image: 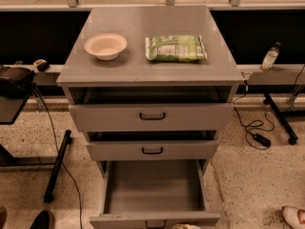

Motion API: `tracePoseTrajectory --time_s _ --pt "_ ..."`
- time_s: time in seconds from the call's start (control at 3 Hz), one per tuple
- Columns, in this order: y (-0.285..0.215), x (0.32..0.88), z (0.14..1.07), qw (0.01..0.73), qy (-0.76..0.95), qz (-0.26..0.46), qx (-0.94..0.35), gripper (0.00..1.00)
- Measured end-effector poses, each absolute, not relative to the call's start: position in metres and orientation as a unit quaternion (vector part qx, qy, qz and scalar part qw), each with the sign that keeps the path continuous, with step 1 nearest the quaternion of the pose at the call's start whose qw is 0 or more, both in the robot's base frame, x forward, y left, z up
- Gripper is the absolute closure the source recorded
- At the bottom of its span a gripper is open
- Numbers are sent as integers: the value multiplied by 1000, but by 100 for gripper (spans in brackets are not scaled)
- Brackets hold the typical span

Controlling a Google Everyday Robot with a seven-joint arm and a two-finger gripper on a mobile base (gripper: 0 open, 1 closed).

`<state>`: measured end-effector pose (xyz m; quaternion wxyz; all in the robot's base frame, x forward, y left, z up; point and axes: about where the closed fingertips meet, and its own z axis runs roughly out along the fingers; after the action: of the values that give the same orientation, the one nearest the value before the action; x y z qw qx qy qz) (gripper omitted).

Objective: Close bottom drawer

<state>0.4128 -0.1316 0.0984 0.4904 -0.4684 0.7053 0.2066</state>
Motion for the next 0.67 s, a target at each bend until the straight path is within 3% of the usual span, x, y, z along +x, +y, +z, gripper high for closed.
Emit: tracePoseTrajectory --time_s 0.67 --pt "-103 470 114 566 664 174 -457 100"
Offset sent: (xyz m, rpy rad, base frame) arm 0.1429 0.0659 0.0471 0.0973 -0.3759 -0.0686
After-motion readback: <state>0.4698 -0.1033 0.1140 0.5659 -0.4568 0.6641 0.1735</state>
